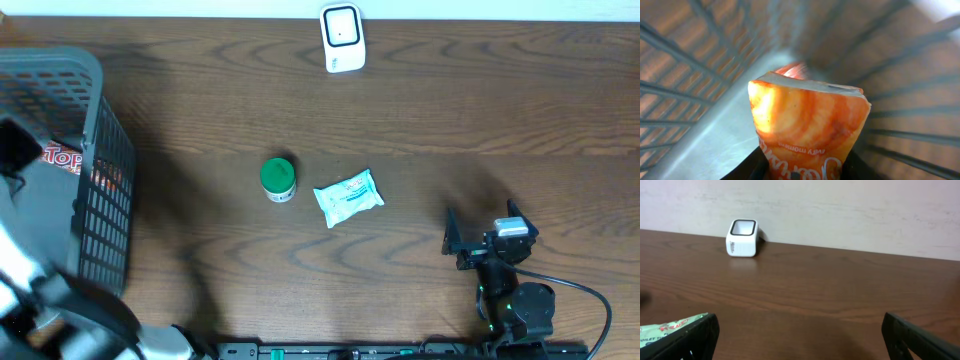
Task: Scan the item barcode
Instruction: 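Reach into the basket and grasp the orange Kleenex tissue pack, then carry the tissue pack out and place it right of the wipes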
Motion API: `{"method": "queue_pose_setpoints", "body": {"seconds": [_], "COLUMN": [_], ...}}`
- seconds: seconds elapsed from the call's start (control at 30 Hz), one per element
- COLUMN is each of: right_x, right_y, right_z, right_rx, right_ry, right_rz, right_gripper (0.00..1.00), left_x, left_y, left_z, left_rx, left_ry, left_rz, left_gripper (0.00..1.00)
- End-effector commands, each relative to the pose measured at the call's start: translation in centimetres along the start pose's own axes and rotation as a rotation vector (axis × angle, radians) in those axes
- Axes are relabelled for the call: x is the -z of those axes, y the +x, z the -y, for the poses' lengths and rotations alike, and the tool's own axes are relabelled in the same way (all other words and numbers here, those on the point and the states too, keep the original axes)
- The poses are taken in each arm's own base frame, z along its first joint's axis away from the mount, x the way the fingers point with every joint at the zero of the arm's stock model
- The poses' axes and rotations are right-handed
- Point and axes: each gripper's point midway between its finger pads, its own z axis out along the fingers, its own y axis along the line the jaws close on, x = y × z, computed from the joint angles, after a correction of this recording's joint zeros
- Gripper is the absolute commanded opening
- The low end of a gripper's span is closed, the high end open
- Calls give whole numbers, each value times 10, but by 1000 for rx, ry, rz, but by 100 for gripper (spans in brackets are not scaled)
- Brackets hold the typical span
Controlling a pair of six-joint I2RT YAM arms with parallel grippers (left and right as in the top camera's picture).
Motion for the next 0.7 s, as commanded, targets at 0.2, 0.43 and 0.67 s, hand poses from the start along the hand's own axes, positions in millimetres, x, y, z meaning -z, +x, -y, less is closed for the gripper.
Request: {"method": "queue_pose_setpoints", "body": {"seconds": [0.2, 0.43, 0.67], "right_x": [0, 0, 0], "right_y": [1, 1, 1], "right_z": [1, 1, 1], "right_rx": [-17, -17, -17], "right_ry": [6, 6, 6], "right_rz": [-4, -4, -4], "right_gripper": [99, 99, 99], "left_x": [213, 205, 146], "left_y": [56, 198, 329], "left_z": [227, 350, 412], "left_rx": [-234, -645, -893], "left_ry": [885, 915, 825], "left_rz": [79, -153, -350], "left_gripper": [38, 38, 38]}}
